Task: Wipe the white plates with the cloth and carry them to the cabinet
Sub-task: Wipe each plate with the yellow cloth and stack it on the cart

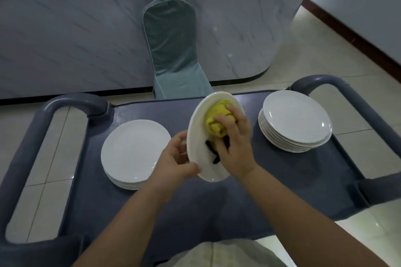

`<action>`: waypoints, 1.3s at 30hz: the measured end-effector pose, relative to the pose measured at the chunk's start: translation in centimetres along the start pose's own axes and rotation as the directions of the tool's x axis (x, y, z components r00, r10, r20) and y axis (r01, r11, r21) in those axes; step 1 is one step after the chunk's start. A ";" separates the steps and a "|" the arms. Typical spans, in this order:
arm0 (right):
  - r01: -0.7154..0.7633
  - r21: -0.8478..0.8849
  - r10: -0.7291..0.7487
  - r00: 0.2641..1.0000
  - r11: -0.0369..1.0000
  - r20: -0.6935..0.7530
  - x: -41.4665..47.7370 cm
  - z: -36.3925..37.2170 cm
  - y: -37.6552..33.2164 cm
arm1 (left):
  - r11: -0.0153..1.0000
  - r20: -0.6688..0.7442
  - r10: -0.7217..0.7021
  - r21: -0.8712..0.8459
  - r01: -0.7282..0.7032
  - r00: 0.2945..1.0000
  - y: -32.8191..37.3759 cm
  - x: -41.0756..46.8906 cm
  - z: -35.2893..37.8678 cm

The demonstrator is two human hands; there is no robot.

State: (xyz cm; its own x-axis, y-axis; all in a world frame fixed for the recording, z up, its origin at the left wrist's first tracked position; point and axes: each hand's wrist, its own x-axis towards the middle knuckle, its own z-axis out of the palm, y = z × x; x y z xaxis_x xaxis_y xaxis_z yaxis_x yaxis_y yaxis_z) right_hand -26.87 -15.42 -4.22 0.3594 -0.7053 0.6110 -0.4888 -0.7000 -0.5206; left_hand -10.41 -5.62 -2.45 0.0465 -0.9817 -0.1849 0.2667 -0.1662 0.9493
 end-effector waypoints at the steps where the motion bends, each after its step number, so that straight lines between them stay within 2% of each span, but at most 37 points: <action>1: 0.137 0.008 -0.137 0.988 0.991 0.070 -1.0 0.3 -0.2 | 1.000 -0.015 0.005 -0.031 -0.006 1.000 0.4 0.3 -0.5; 3: 0.374 0.026 -0.369 0.897 0.927 0.242 -3.7 -0.6 0.7 | 0.996 -0.051 -0.008 -0.093 0.004 0.999 1.0 0.5 -1.5; 4: 0.423 0.013 -0.407 0.861 0.906 0.304 -4.5 -1.5 1.7 | 0.994 -0.067 -0.013 -0.108 0.005 0.998 1.0 0.4 -1.8; 5: 0.427 -0.029 -0.395 0.859 0.904 0.324 -4.5 -2.4 3.0 | 0.995 -0.081 -0.015 -0.099 0.006 0.997 0.8 0.2 -1.9; 6: 0.365 -0.077 -0.324 0.892 0.928 0.316 -4.0 -3.2 4.1 | 0.998 -0.090 -0.020 -0.067 0.014 0.996 0.5 0.0 -1.7; 8: 0.087 -0.139 -0.053 0.971 0.986 0.235 -1.5 -3.8 4.7 | 0.999 -0.091 -0.045 0.003 0.045 0.995 -0.1 -0.5 -1.2; 9: -0.035 -0.146 0.061 0.982 0.989 0.179 0.1 -3.5 4.2 | 0.998 -0.078 -0.057 0.019 0.059 0.995 -0.1 -0.5 -1.0; 11: -0.132 -0.089 0.141 0.984 0.987 0.110 2.2 -1.6 1.8 | 0.998 -0.038 -0.063 0.027 0.064 0.997 0.2 -0.3 -0.9; 13: -0.027 0.003 0.026 0.982 1.000 0.186 2.1 0.3 -0.9 | 0.999 -0.011 -0.042 0.021 0.042 0.999 0.9 0.0 -1.4; 15: 0.172 0.074 -0.187 0.923 0.982 0.336 0.1 0.8 -1.9 | 0.999 -0.020 -0.029 0.013 0.030 0.999 1.5 0.2 -2.3; 17: 0.232 0.073 -0.241 0.878 0.970 0.413 -1.5 -0.4 0.1 | 0.996 -0.041 -0.022 0.089 0.026 0.999 1.7 0.1 -3.1; 19: 0.086 0.009 -0.083 0.922 0.996 0.379 -2.5 -2.1 2.3 | 0.982 -0.068 -0.011 0.186 0.024 0.998 1.6 0.0 -3.7; 21: -0.133 -0.001 0.129 0.961 0.991 0.246 -2.7 -3.6 3.6 | 0.964 -0.127 -0.009 0.264 0.042 0.992 1.6 0.2 -4.0; 22: -0.197 0.038 0.188 0.967 0.980 0.169 -2.2 -4.4 3.8 | 0.956 -0.172 -0.009 0.289 0.059 0.985 1.7 0.4 -4.1; 25: -0.228 0.234 0.223 0.974 0.945 0.045 0.4 -5.8 2.6 | 0.935 -0.293 0.037 0.347 0.070 0.956 2.3 1.0 -3.5; 27: -0.204 0.312 0.175 0.977 0.928 0.120 2.1 -5.6 0.2 | 0.869 -0.275 0.143 0.495 0.013 0.951 2.8 1.4 -2.4; 29: -0.087 0.250 0.036 0.979 0.964 0.203 3.0 -4.6 -2.0 | 0.743 -0.169 0.284 0.662 -0.105 0.944 3.5 1.7 -1.0; 31: 0.023 0.167 -0.059 0.976 0.986 0.209 3.1 -3.8 -2.8 | 0.626 -0.073 0.396 0.751 -0.211 0.916 4.1 1.8 0.0; 33: -0.009 0.219 -0.029 0.985 0.976 0.172 2.8 -4.3 -1.9 | 0.539 -0.006 0.460 0.797 -0.274 0.888 4.6 1.5 0.0; 35: -0.147 0.272 0.109 0.982 0.951 0.151 2.3 -6.0 -0.5 | 0.451 0.055 0.506 0.834 -0.319 0.861 5.0 1.2 -0.3; 37: -0.286 0.276 0.238 0.951 0.918 0.196 2.2 -7.4 0.5 | 0.408 0.089 0.568 0.833 -0.374 0.818 5.6 0.9 -0.5; 39: -0.242 0.200 0.197 0.956 0.949 0.219 3.0 -7.2 -0.2 | 0.293 0.165 0.639 0.851 -0.436 0.751 5.9 1.2 -0.1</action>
State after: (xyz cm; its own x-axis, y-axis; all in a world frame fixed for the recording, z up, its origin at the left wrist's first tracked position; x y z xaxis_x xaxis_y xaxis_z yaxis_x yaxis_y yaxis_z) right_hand -31.39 -16.59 2.07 0.4208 -0.8367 0.3506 -0.3918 -0.5162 -0.7616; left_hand -8.67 -7.78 2.93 0.0464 -0.8593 0.5094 -0.7611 0.2999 0.5751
